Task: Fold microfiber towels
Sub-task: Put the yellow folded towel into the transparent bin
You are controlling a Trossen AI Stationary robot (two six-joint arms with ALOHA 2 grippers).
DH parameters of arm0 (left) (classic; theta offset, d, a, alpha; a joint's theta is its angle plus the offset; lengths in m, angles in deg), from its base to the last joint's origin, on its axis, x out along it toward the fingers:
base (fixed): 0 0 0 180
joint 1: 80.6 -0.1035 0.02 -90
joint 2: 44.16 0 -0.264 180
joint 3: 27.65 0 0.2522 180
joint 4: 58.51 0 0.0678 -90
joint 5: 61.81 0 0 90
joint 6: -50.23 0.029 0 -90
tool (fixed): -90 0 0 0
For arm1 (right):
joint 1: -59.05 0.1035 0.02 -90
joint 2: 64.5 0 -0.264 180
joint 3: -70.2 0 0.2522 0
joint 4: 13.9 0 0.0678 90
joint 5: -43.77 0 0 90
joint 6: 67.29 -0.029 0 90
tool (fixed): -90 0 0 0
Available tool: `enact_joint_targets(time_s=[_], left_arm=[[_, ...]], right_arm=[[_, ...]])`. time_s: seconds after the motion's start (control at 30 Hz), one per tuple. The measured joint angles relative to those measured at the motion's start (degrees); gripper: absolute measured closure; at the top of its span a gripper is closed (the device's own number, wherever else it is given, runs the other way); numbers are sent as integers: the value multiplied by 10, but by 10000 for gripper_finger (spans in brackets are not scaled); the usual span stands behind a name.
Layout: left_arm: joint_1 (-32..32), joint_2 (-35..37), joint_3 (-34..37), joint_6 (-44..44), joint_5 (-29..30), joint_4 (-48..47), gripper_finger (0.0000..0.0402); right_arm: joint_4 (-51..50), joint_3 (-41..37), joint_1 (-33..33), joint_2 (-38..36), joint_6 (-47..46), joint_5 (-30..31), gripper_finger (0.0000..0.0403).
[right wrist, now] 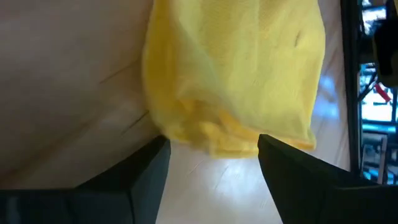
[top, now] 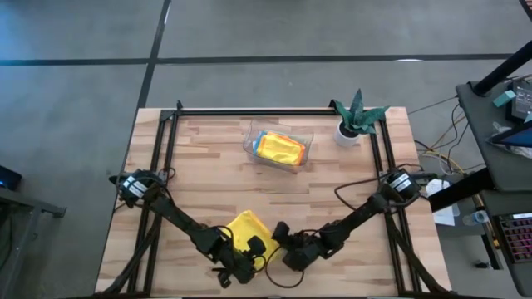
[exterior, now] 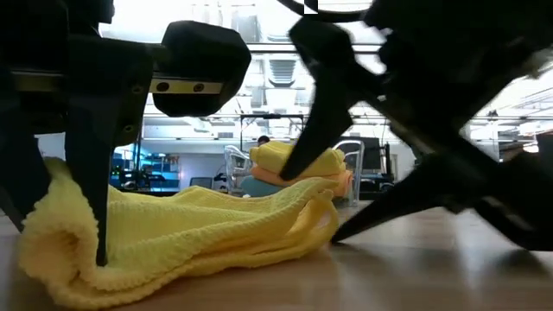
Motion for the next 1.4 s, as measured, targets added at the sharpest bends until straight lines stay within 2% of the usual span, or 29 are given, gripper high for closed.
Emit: enact_joint_targets(time_s=[0.3,0.77,0.93,1.03,1.1,1.27,1.4], left_arm=[[7,0,-1,-16,0,0,401],[11,3,-1,-30,1,-5,401],[11,10,-1,-30,5,-4,401],[12,18,-1,-30,20,-5,401],[12,23,-1,-30,27,-3,401],[7,28,-2,-28,50,-3,401],[-7,29,-2,-27,81,-4,401]], right_arm=[[2,29,-16,34,78,-23,172],[17,27,-16,34,82,-70,249],[17,27,-13,34,78,-66,270],[-23,28,-13,25,19,-19,276],[-73,28,-14,12,-53,21,277],[-261,23,-11,-37,-202,22,278],[-312,11,10,-82,-303,12,278]])
